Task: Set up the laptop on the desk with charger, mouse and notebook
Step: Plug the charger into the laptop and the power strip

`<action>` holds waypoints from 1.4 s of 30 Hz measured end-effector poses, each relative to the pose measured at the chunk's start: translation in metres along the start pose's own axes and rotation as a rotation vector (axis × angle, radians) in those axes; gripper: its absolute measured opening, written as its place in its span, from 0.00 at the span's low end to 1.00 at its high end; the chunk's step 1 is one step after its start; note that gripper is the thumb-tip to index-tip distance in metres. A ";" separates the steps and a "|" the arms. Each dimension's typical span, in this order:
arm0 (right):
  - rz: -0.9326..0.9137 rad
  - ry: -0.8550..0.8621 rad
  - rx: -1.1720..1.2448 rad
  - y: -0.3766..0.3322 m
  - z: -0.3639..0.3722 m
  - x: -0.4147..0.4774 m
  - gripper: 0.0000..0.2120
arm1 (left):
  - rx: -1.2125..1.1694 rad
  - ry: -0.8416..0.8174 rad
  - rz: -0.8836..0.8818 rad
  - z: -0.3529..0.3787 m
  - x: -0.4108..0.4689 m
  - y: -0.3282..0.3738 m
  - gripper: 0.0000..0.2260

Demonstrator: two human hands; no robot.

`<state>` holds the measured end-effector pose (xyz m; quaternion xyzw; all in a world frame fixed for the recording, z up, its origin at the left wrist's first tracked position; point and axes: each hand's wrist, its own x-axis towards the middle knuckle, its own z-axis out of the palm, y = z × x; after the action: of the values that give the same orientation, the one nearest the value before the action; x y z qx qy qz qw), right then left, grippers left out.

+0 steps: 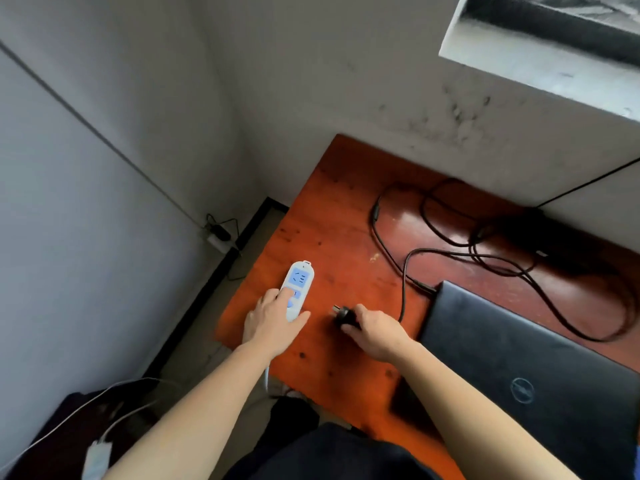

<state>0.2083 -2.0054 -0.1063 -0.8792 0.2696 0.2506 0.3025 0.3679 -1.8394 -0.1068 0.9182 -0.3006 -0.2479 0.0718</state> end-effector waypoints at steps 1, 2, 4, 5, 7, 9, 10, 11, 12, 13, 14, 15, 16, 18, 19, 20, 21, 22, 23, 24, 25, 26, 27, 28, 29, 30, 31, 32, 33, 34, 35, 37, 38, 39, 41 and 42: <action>0.021 -0.007 0.049 0.006 -0.004 -0.001 0.17 | -0.001 0.031 -0.017 0.001 0.002 0.004 0.23; 0.046 -0.013 0.106 0.011 -0.008 -0.002 0.17 | -0.009 0.063 -0.035 0.004 0.003 0.008 0.21; 0.081 -0.022 0.221 0.018 -0.014 -0.005 0.18 | -0.052 0.121 -0.063 0.009 0.004 0.011 0.24; 0.092 -0.025 0.286 0.022 -0.015 -0.007 0.18 | -0.080 0.125 -0.067 0.011 0.004 0.013 0.29; 0.090 -0.011 0.396 0.027 -0.017 -0.012 0.17 | -0.108 0.085 -0.030 0.016 0.006 0.014 0.35; 0.073 0.041 0.446 0.032 -0.016 -0.018 0.14 | -0.056 0.038 0.111 0.019 0.006 0.016 0.33; 0.063 0.070 0.450 0.035 -0.015 -0.021 0.13 | -0.035 0.025 0.175 0.021 0.006 0.016 0.30; 0.050 0.100 0.449 0.037 -0.015 -0.025 0.13 | -0.028 0.021 0.215 0.022 0.006 0.015 0.29; 0.037 0.130 0.440 0.039 -0.013 -0.028 0.13 | -0.037 0.024 0.233 0.023 0.006 0.015 0.29; 0.024 0.158 0.424 0.041 -0.012 -0.030 0.13 | -0.049 0.029 0.243 0.024 0.006 0.014 0.30; 0.013 0.180 0.398 0.043 -0.011 -0.031 0.14 | -0.064 0.034 0.251 0.024 0.007 0.012 0.31; 0.004 0.198 0.369 0.043 -0.010 -0.031 0.14 | -0.081 0.033 0.255 0.025 0.007 0.011 0.31; -0.004 0.211 0.338 0.042 -0.010 -0.031 0.15 | -0.099 0.024 0.258 0.024 0.007 0.010 0.32; -0.027 0.227 0.278 0.033 -0.011 -0.026 0.16 | -0.133 0.003 0.250 0.023 0.008 0.007 0.34; -0.046 0.240 0.257 0.028 -0.011 -0.023 0.16 | -0.151 -0.004 0.244 0.023 0.009 0.007 0.34; -0.068 0.256 0.239 0.021 -0.012 -0.020 0.15 | -0.173 -0.009 0.234 0.022 0.010 0.007 0.34; -0.082 0.272 0.218 0.015 -0.013 -0.016 0.13 | -0.197 -0.013 0.222 0.021 0.010 0.007 0.33; -0.086 0.287 0.193 0.009 -0.014 -0.012 0.13 | -0.214 -0.020 0.209 0.021 0.011 0.006 0.33; -0.079 0.299 0.168 0.004 -0.016 -0.009 0.13 | -0.222 -0.032 0.200 0.021 0.011 0.006 0.33; -0.069 0.303 0.142 0.001 -0.018 -0.007 0.13 | -0.222 -0.045 0.196 0.021 0.012 0.006 0.34; -0.062 0.299 0.116 -0.001 -0.019 -0.005 0.14 | -0.224 -0.057 0.193 0.022 0.012 0.004 0.34; -0.055 0.292 0.086 -0.002 -0.020 -0.004 0.15 | -0.232 -0.063 0.193 0.023 0.012 0.002 0.34; -0.050 0.285 0.054 -0.003 -0.021 -0.005 0.15 | -0.243 -0.061 0.194 0.024 0.012 0.001 0.34; -0.045 0.280 0.025 -0.004 -0.022 -0.006 0.16 | -0.251 -0.052 0.199 0.025 0.011 0.000 0.35; -0.041 0.274 -0.003 -0.005 -0.023 -0.006 0.15 | -0.256 -0.044 0.206 0.027 0.010 -0.001 0.35; -0.034 0.263 -0.028 -0.007 -0.024 -0.006 0.15 | -0.259 -0.036 0.212 0.029 0.009 -0.002 0.35; -0.024 0.252 -0.046 -0.009 -0.025 -0.006 0.15 | -0.260 -0.026 0.216 0.030 0.008 -0.002 0.36; -0.013 0.243 -0.066 -0.012 -0.026 -0.007 0.15 | -0.262 -0.018 0.216 0.031 0.007 -0.003 0.36; 0.001 0.241 -0.095 -0.016 -0.026 -0.007 0.15 | -0.266 -0.013 0.212 0.032 0.007 -0.003 0.36; 0.015 0.243 -0.132 -0.019 -0.027 -0.007 0.16 | -0.271 -0.011 0.208 0.032 0.007 -0.003 0.36; 0.031 0.247 -0.172 -0.022 -0.027 -0.006 0.16 | -0.275 -0.012 0.203 0.032 0.008 -0.003 0.36; 0.060 0.254 -0.244 -0.030 -0.026 -0.006 0.16 | -0.281 -0.019 0.200 0.031 0.009 -0.002 0.36; 0.065 0.255 -0.275 -0.033 -0.025 -0.005 0.16 | -0.283 -0.022 0.199 0.030 0.009 -0.001 0.36; 0.065 0.255 -0.303 -0.036 -0.024 -0.005 0.15 | -0.285 -0.022 0.196 0.030 0.009 -0.001 0.36; 0.060 0.251 -0.355 -0.040 -0.022 -0.005 0.12 | -0.290 -0.020 0.188 0.030 0.008 0.000 0.36; 0.060 0.249 -0.381 -0.042 -0.022 -0.003 0.10 | -0.295 -0.018 0.182 0.030 0.007 0.000 0.35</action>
<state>0.2380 -1.9907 -0.0728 -0.9361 0.2789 0.1955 0.0880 0.3582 -1.8430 -0.1355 0.8645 -0.3433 -0.2900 0.2252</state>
